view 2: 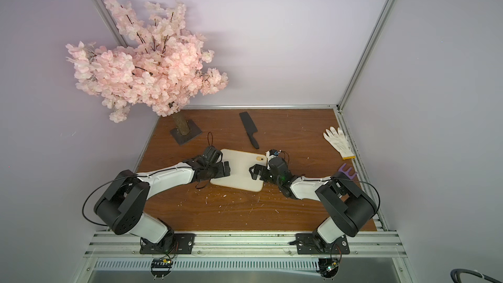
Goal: Align the knife with the edge of the cutting board
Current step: Adjust the work surface at the center of the board.
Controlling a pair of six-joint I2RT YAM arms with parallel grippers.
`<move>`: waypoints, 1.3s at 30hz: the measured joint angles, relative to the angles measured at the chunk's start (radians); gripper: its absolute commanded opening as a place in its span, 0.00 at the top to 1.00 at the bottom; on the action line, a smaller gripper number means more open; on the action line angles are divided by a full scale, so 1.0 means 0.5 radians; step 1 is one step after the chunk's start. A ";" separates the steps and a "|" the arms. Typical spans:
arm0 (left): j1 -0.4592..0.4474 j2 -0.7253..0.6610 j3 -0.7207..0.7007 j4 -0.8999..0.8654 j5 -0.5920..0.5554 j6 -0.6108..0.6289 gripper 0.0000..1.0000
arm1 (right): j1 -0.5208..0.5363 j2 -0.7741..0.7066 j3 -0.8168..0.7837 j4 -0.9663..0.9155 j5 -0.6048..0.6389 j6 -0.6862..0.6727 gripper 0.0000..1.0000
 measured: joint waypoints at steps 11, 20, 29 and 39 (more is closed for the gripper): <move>-0.165 -0.179 -0.220 0.152 -0.083 -0.156 0.00 | -0.030 0.021 0.039 -0.064 0.002 -0.141 0.00; -0.318 -0.166 -0.236 0.200 -0.183 -0.228 0.00 | -0.044 -0.085 -0.050 -0.102 0.034 -0.173 0.01; -0.472 -0.143 -0.236 0.263 -0.243 -0.314 0.00 | -0.095 -0.195 -0.115 -0.194 0.082 -0.205 0.00; -0.521 -0.143 -0.236 0.289 -0.219 -0.365 0.00 | -0.200 -0.088 -0.097 -0.048 0.046 -0.256 0.00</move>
